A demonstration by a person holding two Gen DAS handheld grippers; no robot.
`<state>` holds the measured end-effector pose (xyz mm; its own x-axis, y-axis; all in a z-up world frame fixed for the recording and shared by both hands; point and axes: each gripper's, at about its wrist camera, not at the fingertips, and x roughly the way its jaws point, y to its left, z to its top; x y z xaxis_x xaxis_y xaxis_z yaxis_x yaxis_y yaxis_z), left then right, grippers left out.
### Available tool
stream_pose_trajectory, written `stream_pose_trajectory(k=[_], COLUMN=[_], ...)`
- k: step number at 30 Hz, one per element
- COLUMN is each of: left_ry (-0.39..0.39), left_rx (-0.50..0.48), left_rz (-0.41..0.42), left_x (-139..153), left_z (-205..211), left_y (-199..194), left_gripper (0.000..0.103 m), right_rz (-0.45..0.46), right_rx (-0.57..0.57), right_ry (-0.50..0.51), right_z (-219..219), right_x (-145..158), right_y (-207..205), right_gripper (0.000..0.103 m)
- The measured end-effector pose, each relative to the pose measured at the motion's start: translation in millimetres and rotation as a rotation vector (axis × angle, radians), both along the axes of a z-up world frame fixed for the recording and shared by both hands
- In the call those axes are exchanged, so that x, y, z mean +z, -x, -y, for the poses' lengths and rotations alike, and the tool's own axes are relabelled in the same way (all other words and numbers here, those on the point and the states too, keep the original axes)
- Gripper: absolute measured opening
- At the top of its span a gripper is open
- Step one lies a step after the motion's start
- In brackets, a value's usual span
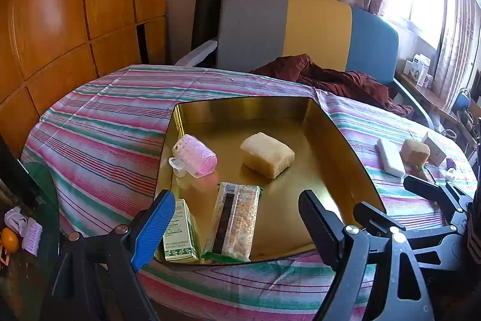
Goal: Organize objects
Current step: 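Release the sponge and snack bar into the tray, withdraw both grippers, then grasp the white eraser block with the left gripper while the right gripper grasps a yellow sponge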
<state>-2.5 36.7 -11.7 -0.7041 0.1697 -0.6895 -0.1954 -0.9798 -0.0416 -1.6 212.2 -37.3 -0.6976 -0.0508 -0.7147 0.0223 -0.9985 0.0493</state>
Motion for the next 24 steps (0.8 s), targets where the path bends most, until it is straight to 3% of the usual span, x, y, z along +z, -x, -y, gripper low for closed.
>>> stream_pose_trajectory(k=[18,21,24], left_ry=[0.000,-0.022,-0.041], left_rx=[-0.073,-0.083,-0.087], left_rz=[0.018,0.045,0.063], left_x=[0,-1,-1], left_z=[-18,-20,-23], left_y=[2,7,11], left_gripper=[0.085,0.078,0.078], right_rz=[0.009,0.008,0.020], right_rx=[-0.120,-0.149,-0.192], right_ry=[0.020,0.009,0.017], right_z=[-48,-61,-81], right_x=[-3,-3,-5], right_y=[0,-2,-4], right_gripper=[0.103,0.103,0.103])
